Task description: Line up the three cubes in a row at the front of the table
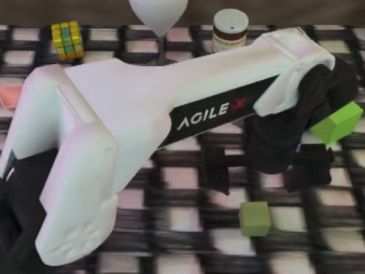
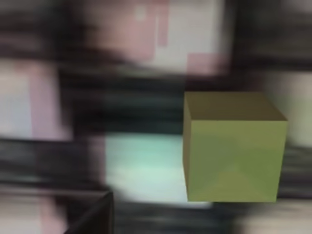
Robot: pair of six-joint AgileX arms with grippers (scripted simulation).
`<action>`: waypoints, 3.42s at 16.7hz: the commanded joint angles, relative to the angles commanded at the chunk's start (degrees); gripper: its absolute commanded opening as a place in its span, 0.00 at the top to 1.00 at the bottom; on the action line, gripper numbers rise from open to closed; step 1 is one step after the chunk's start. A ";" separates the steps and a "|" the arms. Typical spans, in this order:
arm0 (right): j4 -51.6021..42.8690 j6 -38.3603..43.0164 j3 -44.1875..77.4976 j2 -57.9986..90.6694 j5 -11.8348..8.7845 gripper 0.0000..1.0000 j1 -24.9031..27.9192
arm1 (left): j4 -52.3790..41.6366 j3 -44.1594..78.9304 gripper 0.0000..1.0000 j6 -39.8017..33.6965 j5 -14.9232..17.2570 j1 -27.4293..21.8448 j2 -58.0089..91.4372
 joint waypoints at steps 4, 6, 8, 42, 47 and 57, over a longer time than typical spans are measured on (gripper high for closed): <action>0.00 0.00 0.00 0.00 0.00 0.00 0.00 | 0.15 -0.12 0.00 0.00 0.00 -0.33 0.19; -1.10 -0.12 1.54 1.58 -0.08 0.00 0.47 | 1.29 -1.71 0.00 0.29 -0.10 0.63 -1.48; -3.56 -0.42 5.13 5.22 -0.16 0.00 1.42 | 3.89 -5.50 0.00 1.00 -0.32 2.88 -5.48; -67.34 -8.34 101.12 123.86 0.16 0.00 22.61 | 75.30 -119.26 0.00 57.70 1.03 57.69 -133.23; -58.52 -8.31 95.44 126.74 0.18 0.00 22.81 | 75.30 -119.26 0.00 57.70 1.03 57.69 -133.23; -50.17 -8.17 90.04 129.88 0.21 0.15 22.93 | 75.30 -119.26 0.00 57.70 1.03 57.69 -133.23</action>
